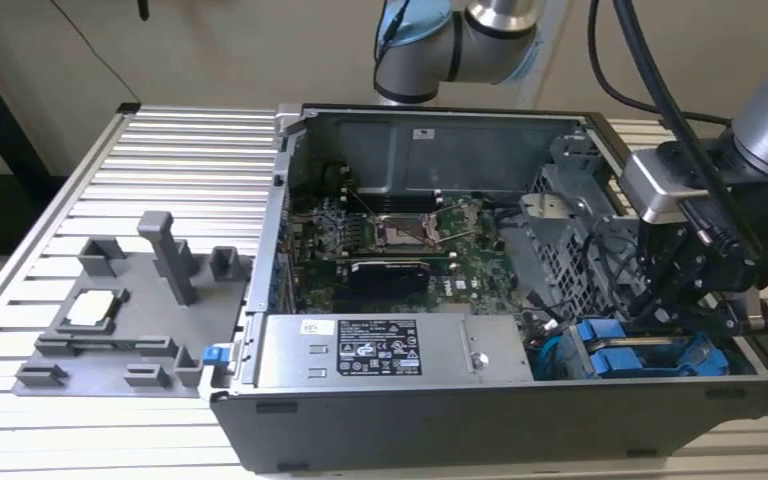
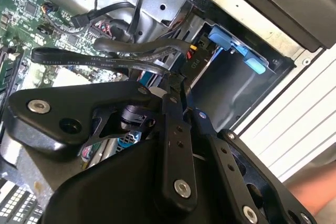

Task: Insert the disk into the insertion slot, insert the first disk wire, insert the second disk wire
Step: 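Insert the second disk wire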

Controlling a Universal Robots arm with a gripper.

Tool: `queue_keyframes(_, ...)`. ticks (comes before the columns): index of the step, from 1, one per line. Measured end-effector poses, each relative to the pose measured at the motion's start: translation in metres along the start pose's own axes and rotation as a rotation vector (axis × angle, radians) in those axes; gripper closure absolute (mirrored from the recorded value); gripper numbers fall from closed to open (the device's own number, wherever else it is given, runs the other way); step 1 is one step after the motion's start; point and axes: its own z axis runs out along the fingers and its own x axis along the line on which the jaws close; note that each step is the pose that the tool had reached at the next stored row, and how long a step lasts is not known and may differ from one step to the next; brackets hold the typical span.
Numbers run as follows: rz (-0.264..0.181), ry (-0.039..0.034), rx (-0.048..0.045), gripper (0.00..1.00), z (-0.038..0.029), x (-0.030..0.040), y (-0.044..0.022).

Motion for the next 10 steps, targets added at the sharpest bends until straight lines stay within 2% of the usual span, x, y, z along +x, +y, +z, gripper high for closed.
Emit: queue_keyframes(10,0.000,0.0002,0.0000,0.84,0.0015,0.0001,0.0001)
